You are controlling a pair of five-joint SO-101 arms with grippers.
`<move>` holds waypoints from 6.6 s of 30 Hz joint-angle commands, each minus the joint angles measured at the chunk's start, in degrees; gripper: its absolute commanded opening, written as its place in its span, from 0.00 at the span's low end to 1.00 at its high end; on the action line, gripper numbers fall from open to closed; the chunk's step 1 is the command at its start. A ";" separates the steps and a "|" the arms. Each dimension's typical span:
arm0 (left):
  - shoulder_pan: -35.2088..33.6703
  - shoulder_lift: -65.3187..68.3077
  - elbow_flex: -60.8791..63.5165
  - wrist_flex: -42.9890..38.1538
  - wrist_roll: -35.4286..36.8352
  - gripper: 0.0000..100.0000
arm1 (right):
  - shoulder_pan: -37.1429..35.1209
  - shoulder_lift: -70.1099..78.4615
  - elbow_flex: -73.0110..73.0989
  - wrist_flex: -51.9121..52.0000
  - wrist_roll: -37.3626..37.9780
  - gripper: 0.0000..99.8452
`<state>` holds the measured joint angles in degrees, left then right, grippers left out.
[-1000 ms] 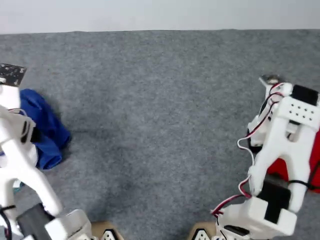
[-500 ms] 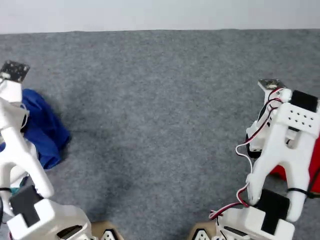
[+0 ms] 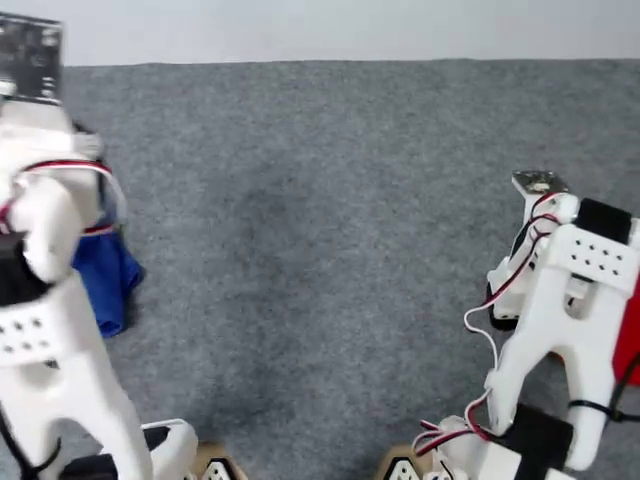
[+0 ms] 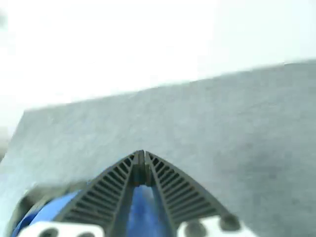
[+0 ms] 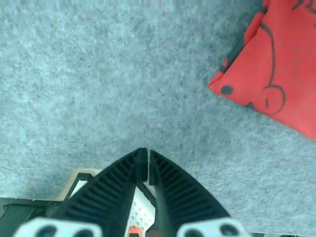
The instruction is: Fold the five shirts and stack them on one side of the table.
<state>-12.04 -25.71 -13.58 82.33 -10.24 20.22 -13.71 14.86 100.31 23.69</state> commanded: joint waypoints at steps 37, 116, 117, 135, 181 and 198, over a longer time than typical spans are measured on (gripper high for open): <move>-20.22 45.71 11.56 -3.16 -40.79 0.00 | -0.57 -4.79 4.31 2.51 -0.44 0.01; -15.47 17.41 42.68 -28.66 -42.55 0.00 | -0.57 -4.88 4.31 2.59 -0.44 0.01; -14.86 14.86 42.77 -28.48 -39.82 0.00 | -0.57 -4.88 4.31 2.59 -0.44 0.01; 26.20 -33.85 40.66 -15.56 0.44 0.00 | -0.57 -4.88 4.40 2.59 -0.44 0.01; -44.57 -29.63 58.68 -4.04 -24.26 0.12 | -41.98 -1.45 4.31 -6.37 -4.48 0.23; -50.37 -29.71 64.31 -9.93 -24.18 0.12 | -49.98 24.66 0.00 -12.62 -9.85 0.22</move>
<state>-61.98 -55.25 51.03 73.54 -33.98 -29.36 9.32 18.46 87.74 15.69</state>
